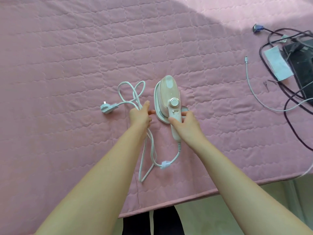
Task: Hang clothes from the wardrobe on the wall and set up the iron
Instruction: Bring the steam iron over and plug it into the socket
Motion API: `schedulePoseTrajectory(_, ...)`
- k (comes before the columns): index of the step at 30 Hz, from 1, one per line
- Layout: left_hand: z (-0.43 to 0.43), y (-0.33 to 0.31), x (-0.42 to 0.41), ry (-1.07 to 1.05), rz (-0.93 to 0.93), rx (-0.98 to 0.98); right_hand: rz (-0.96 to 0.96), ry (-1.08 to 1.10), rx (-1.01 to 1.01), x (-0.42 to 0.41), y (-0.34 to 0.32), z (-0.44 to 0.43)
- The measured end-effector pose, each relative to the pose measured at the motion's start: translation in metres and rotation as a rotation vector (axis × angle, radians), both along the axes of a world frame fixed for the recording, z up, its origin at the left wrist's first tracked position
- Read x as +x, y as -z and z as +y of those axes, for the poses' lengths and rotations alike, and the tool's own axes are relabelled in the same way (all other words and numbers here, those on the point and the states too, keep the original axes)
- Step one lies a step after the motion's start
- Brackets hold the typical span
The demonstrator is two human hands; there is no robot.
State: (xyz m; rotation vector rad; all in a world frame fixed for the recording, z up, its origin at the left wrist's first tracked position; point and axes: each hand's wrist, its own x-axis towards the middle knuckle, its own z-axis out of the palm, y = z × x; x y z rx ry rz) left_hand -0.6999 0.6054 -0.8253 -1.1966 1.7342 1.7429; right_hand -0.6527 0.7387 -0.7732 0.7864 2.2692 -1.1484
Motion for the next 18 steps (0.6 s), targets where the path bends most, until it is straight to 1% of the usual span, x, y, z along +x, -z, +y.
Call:
schedulePoseTrajectory(4, 0.006, 0.015, -0.008, 0.017, 0.044, -0.134, -0.073, 0.094, -0.094, -0.013, 0.013, -0.002)
schedulePoseTrajectory(6, 0.007, 0.023, -0.010, 0.008, 0.079, -0.160, -0.085, 0.152, -0.205, -0.016, 0.017, -0.002)
schedulePoseTrajectory(8, 0.009, 0.032, -0.012, -0.009, 0.099, -0.180, -0.094, 0.182, -0.259, -0.017, 0.019, -0.001)
schedulePoseTrajectory(10, 0.010, 0.045, -0.015, -0.032, 0.101, -0.187, -0.062, 0.199, -0.243, -0.017, 0.023, -0.002)
schedulePoseTrajectory(12, 0.014, 0.046, -0.017, -0.056, 0.091, -0.169, -0.016, 0.193, -0.176, -0.015, 0.024, -0.003)
schedulePoseTrajectory(15, 0.024, 0.034, -0.018, -0.113, 0.061, -0.059, 0.003, 0.124, -0.070, -0.014, 0.026, -0.005)
schedulePoseTrajectory(16, 0.026, 0.034, -0.018, -0.116, 0.050, -0.031, 0.021, 0.111, -0.051, -0.014, 0.027, -0.005)
schedulePoseTrajectory(18, 0.027, 0.039, -0.019, -0.057, 0.045, -0.034, 0.038, 0.078, -0.001, -0.014, 0.031, -0.003)
